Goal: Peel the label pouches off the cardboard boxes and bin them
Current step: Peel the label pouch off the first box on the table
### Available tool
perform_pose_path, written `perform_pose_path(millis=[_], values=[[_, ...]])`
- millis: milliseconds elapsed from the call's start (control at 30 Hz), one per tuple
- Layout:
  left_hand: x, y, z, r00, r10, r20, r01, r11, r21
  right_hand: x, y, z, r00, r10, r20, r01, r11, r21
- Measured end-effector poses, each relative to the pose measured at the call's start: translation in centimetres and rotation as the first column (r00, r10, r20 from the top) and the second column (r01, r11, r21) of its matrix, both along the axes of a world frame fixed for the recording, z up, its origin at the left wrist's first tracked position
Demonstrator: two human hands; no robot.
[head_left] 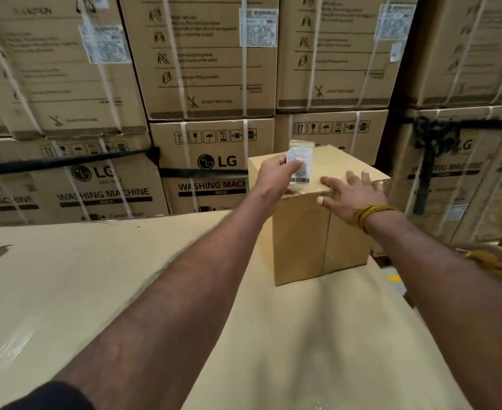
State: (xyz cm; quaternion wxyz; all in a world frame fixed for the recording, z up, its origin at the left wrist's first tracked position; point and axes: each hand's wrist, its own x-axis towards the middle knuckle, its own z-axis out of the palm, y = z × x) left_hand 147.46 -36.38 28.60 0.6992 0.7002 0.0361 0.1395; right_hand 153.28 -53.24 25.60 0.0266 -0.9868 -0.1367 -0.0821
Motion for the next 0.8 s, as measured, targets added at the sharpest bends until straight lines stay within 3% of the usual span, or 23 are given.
perform_pose_path(millis=[67, 100, 200, 267, 333, 467, 633, 800], values=[[-0.8, -0.7, -0.3, 0.998, 0.05, 0.022, -0.049, 0.997, -0.056, -1.1, 0.1, -0.7, 0.998, 0.056, 0.024, -0.06, 0.969, 0.241], [-1.6, -0.9, -0.5, 0.996, 0.087, 0.03, -0.084, 0.993, -0.086, -2.5, 0.0, -1.2, 0.993, 0.096, 0.062, -0.113, 0.901, 0.418], [-6.7, -1.9, -1.5, 0.989, 0.149, -0.022, -0.15, 0.973, -0.173, -8.7, -0.7, -2.3, 0.976, 0.196, 0.1, -0.185, 0.487, 0.854], [-11.9, -3.1, -2.2, 0.988, 0.124, -0.096, -0.14, 0.972, -0.19, -14.2, -1.2, -2.6, 0.967, 0.256, 0.015, -0.091, 0.288, 0.953], [-17.5, -4.4, -3.0, 0.984, 0.078, -0.161, -0.116, 0.963, -0.243, -19.3, -1.7, -3.1, 0.949, 0.311, -0.05, -0.012, 0.193, 0.981], [-28.5, -6.8, -4.7, 0.961, 0.019, -0.276, -0.108, 0.944, -0.31, -29.9, -2.6, -4.7, 0.914, 0.375, -0.156, 0.092, 0.183, 0.979], [-41.1, -9.3, -7.1, 0.923, -0.024, -0.384, -0.126, 0.924, -0.362, -43.1, -3.6, -6.6, 0.916, 0.318, -0.244, 0.187, 0.198, 0.962], [-52.2, -10.2, -9.5, 0.839, 0.026, -0.543, -0.257, 0.899, -0.355, -54.8, -3.9, -8.0, 0.953, 0.168, -0.253, 0.186, 0.334, 0.924]])
